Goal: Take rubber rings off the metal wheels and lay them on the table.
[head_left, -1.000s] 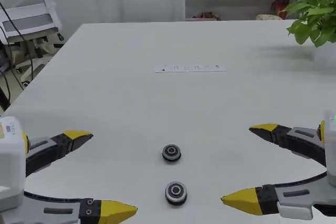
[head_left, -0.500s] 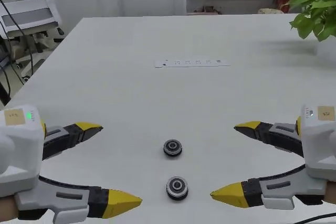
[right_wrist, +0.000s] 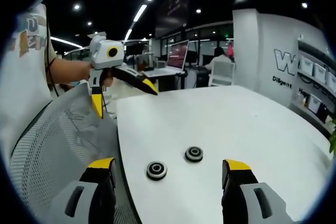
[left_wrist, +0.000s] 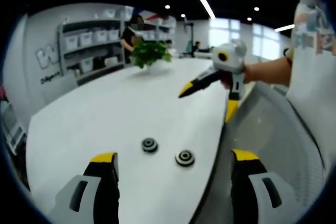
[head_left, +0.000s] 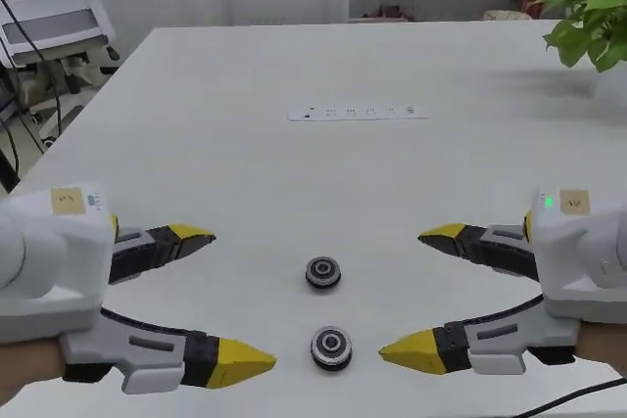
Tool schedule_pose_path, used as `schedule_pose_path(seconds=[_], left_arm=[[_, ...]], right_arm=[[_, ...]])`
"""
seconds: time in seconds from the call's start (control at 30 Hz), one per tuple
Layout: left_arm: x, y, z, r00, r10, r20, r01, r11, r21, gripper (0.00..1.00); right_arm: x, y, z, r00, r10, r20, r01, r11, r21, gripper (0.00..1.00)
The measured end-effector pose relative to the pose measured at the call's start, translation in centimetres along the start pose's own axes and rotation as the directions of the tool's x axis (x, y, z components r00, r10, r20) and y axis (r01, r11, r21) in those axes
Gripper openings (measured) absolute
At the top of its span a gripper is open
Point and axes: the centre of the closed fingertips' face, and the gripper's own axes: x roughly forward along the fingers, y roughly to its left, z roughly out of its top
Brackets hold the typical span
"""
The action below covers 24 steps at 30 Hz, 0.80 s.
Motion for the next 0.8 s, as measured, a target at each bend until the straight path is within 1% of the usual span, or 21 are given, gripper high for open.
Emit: schedule_pose_path(seconds=[0.1,0.2,0.3,0.43,0.5,0.57,0.67,0.8], left_arm=[[0.5,0.3,-0.2,0.9999,-0.009,-0.012,0.009,1.0,0.0,0.89],[1.0,0.4,-0.6,0.9993,-0.018,-0.032,0.019,1.0,0.002,0.89],[1.4,0.3,-0.7,0.9984,-0.037,-0.043,0.037,0.999,0.006,0.88],[2.1,0.4,-0.9,0.9971,-0.051,-0.056,0.052,0.999,0.005,0.88],[2.4,0.4,-1.0,0.9962,-0.059,-0.064,0.059,0.998,0.002,0.88],[2.9,0.4,-1.3,0.9938,-0.077,-0.08,0.078,0.997,0.002,0.87],[3.4,0.4,-1.8,0.9912,-0.086,-0.101,0.087,0.996,0.007,0.85],[4.0,0.6,-2.1,0.9884,-0.099,-0.115,0.1,0.995,-0.002,0.84]], right_arm=[[0.4,-0.1,-0.2,1.0,0.009,-0.003,-0.009,1.0,0.009,0.82],[0.6,-0.2,0.2,0.9997,0.02,0.015,-0.02,0.999,0.043,0.8],[0.8,-0.3,0.3,0.9995,0.026,0.015,-0.027,0.999,0.037,0.79],[1.3,-0.3,-0.4,0.9991,0.038,-0.018,-0.037,0.999,0.013,0.77],[1.5,-0.4,-0.6,0.9989,0.04,-0.025,-0.04,0.999,0.01,0.76],[1.7,-0.5,-1.0,0.9983,0.046,-0.037,-0.046,0.999,0.009,0.75],[2.0,-0.5,-1.2,0.9977,0.048,-0.048,-0.048,0.999,0.001,0.75],[2.4,-0.4,-1.6,0.9961,0.059,-0.066,-0.06,0.998,-0.016,0.74]])
